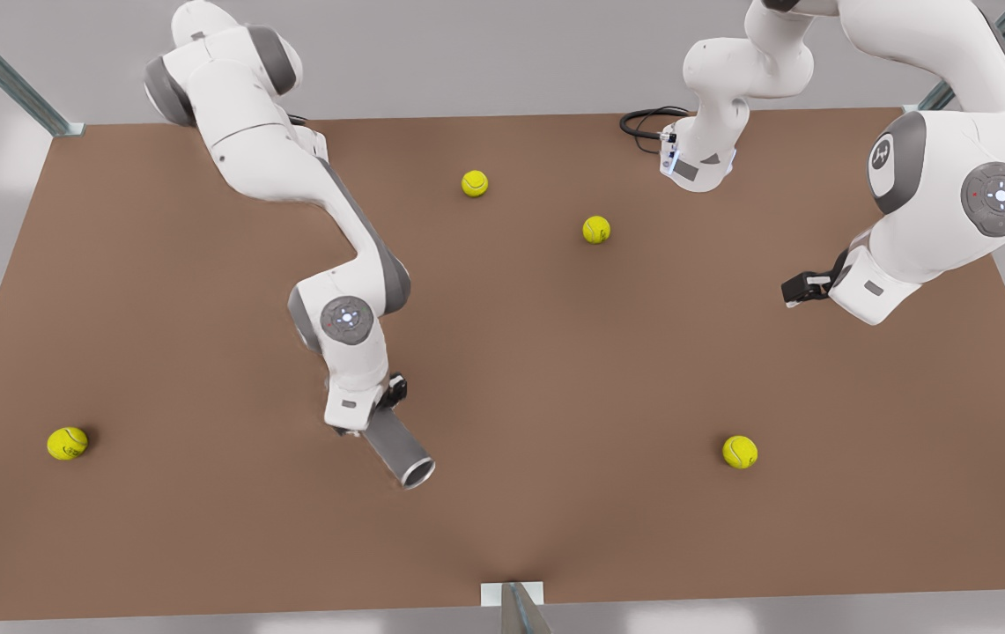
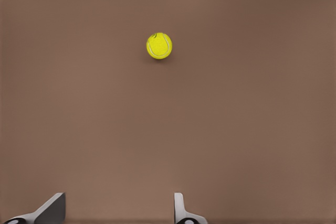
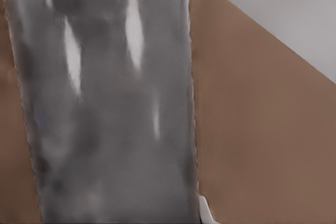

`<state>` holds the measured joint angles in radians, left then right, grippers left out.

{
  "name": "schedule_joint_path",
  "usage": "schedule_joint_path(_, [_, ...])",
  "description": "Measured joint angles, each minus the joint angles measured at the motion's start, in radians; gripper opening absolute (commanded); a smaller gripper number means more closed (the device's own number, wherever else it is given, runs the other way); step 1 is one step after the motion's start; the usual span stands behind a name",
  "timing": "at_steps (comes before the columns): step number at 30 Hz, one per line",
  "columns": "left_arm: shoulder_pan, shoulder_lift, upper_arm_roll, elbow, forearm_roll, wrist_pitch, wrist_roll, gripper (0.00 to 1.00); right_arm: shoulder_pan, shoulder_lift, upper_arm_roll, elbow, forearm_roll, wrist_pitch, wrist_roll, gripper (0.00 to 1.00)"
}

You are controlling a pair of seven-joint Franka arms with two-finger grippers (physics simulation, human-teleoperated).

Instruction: Put the tennis tube upright

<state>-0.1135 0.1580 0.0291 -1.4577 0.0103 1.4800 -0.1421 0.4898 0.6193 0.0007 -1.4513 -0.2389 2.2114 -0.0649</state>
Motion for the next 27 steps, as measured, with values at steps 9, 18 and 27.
schedule_joint_path(9, [0.0,0.007,0.0,-0.001,0.001,0.001,-0.001,1.0,0.3,0.249,0.0,0.303,-0.148,0.044,-0.242,0.75])
schedule_joint_path(18, [0.0,0.01,0.0,-0.002,0.001,0.001,-0.002,1.0,0.425,0.497,0.002,0.507,-0.15,0.161,-0.393,0.75])
schedule_joint_path(27, [-0.002,0.01,0.0,-0.002,0.001,0.001,-0.003,1.0,0.435,0.542,0.0,0.514,-0.157,0.23,-0.431,1.0])
